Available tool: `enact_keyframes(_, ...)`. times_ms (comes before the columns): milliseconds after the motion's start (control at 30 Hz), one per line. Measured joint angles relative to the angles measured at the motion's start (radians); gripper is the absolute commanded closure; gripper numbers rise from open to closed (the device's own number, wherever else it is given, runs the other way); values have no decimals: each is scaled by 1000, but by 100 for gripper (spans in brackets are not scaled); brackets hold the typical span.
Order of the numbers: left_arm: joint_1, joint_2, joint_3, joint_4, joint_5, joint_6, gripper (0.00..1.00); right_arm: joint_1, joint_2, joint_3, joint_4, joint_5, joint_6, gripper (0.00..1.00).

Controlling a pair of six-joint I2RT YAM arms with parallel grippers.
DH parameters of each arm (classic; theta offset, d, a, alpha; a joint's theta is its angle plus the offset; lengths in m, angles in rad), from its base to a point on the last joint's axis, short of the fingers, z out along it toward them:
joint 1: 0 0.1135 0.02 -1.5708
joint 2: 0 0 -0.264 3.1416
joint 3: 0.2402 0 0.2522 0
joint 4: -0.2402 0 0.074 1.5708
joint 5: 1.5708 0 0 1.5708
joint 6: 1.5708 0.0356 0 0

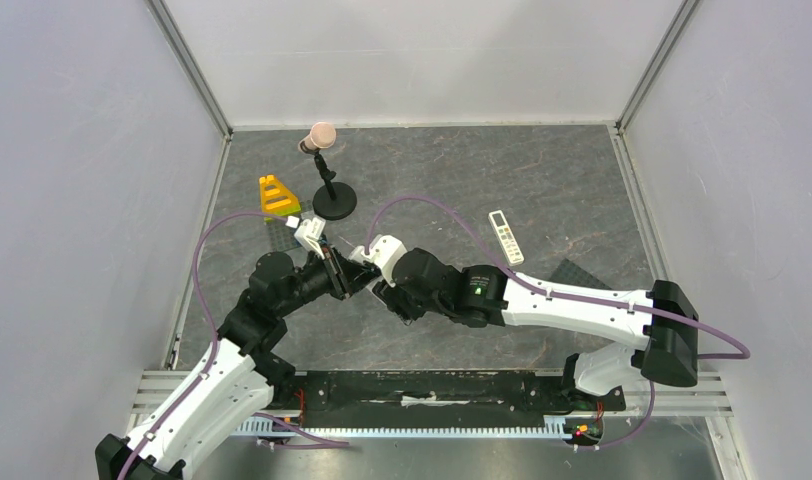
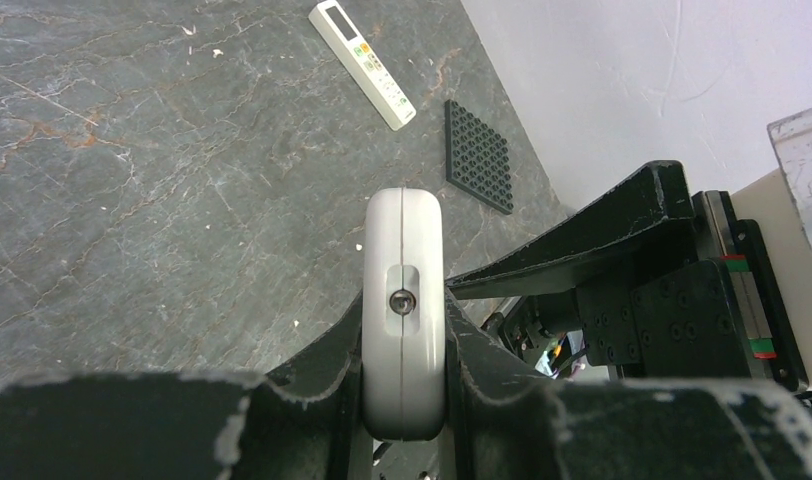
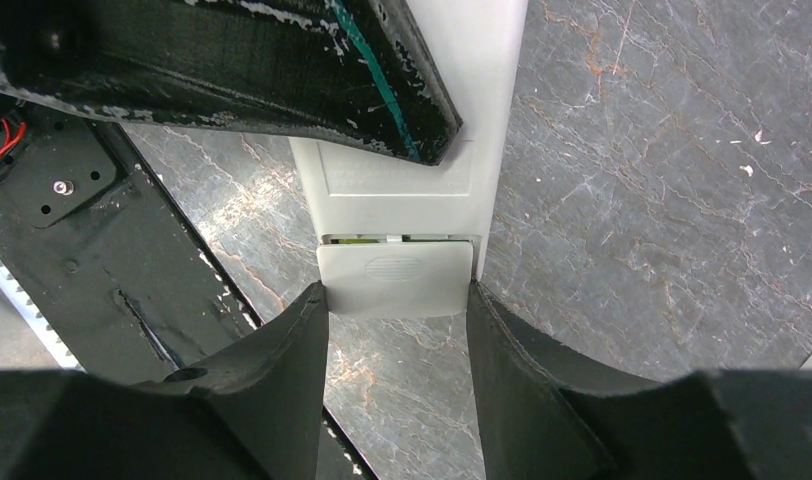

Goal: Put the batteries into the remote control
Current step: Load the battery cover into the remote control.

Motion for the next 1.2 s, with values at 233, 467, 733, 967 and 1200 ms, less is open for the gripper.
enact_keyframes(233, 0, 3, 0, 0, 6, 9, 98, -4, 0, 1, -8, 3, -1, 88)
enact_keyframes(467, 0, 15, 0, 14, 10, 9, 98, -8, 0, 1, -10, 3, -1, 88)
enact_keyframes(733, 0, 18, 0, 16, 14, 9, 98, -8, 2, 2, -10, 1, -2, 88)
enact_keyframes(967, 6, 21, 0, 30, 24, 9, 98, -17, 19, 29, -29, -5, -4, 87)
enact_keyframes(1200, 9, 21, -1, 32, 23, 9, 98, -30, 37, 50, -45, -22, -3, 87)
